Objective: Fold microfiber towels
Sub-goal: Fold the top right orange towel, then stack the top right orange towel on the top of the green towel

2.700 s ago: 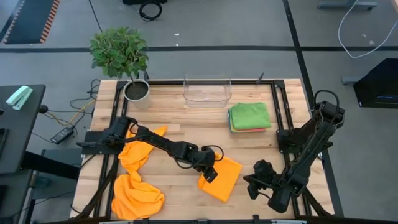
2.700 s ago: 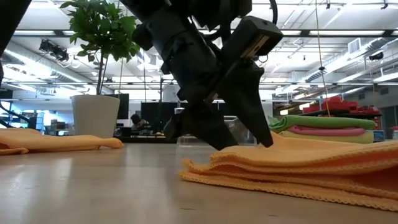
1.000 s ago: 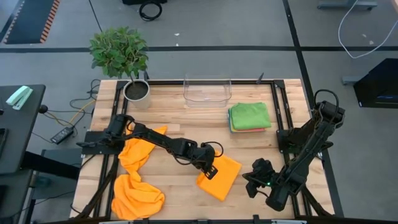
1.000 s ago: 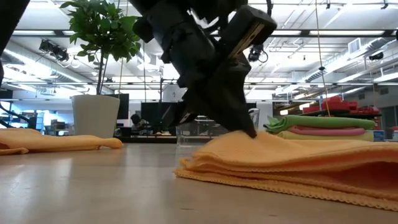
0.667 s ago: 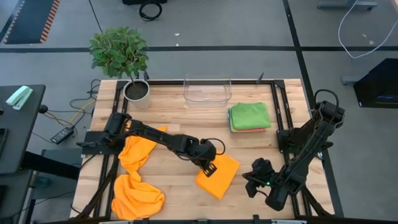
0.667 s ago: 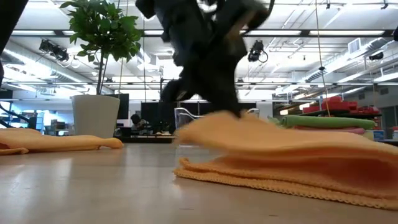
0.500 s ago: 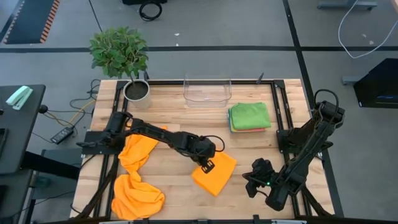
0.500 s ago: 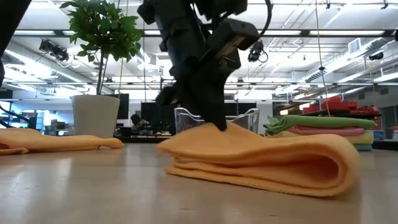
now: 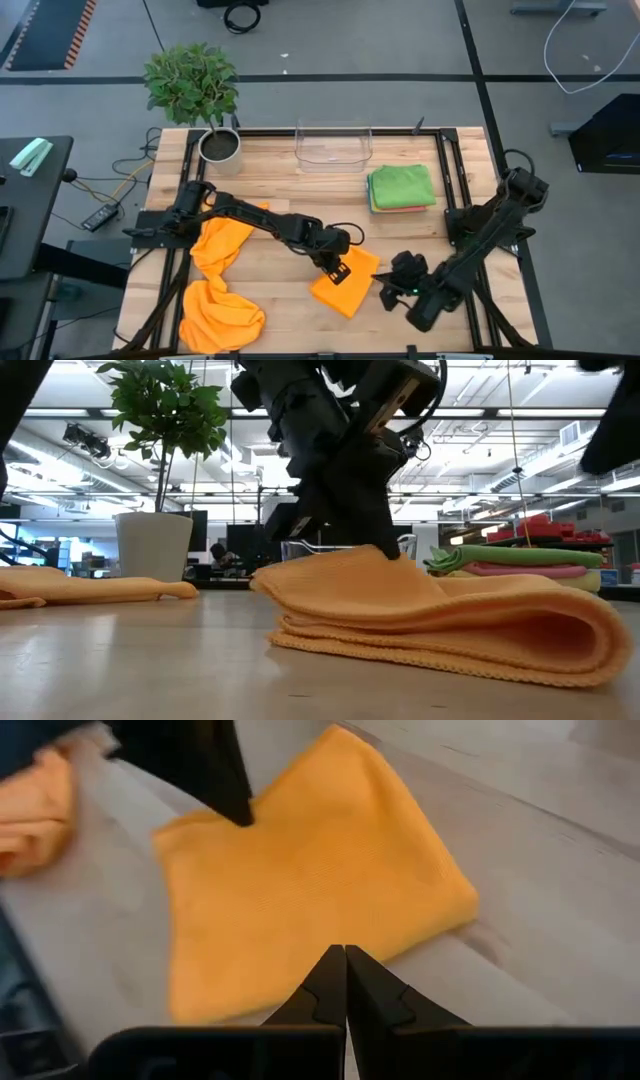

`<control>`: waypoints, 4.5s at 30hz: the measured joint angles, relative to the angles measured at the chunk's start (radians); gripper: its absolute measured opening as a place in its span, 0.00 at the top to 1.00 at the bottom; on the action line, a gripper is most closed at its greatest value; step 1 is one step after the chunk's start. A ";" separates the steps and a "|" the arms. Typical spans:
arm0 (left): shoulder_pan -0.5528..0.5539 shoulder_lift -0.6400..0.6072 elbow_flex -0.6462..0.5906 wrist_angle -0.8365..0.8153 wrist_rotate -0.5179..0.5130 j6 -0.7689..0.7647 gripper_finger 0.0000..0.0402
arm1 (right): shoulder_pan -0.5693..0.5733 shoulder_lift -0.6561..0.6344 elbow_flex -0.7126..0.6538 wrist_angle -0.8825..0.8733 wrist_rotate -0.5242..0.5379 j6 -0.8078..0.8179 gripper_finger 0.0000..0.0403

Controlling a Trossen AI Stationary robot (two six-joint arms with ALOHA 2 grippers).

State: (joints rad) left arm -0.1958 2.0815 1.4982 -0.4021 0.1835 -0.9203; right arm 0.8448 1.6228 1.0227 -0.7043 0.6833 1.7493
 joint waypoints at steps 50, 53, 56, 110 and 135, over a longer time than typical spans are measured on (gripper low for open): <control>-0.226 0.150 0.007 0.244 -0.307 -0.144 0.76 | -0.220 -0.027 -0.296 0.263 -0.307 -0.235 0.98; -0.226 0.150 0.005 0.232 -0.289 -0.138 0.79 | -0.215 -0.027 -0.300 0.271 -0.376 -0.211 0.98; -0.213 0.130 0.001 0.211 -0.289 -0.079 0.81 | -0.189 -0.029 -0.281 0.270 -0.436 -0.204 0.98; -0.163 -0.159 -0.003 -0.441 -0.415 0.081 0.64 | -0.170 -0.009 -0.192 0.360 -0.243 -0.133 0.89; -0.129 -0.306 -0.652 0.496 -0.399 -0.244 0.40 | -0.071 0.072 -0.320 0.536 -0.046 0.293 0.39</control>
State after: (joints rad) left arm -0.3249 1.7754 0.8463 0.0937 -0.2153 -1.1643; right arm 0.7737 1.6948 0.7023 -0.1681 0.6369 2.0420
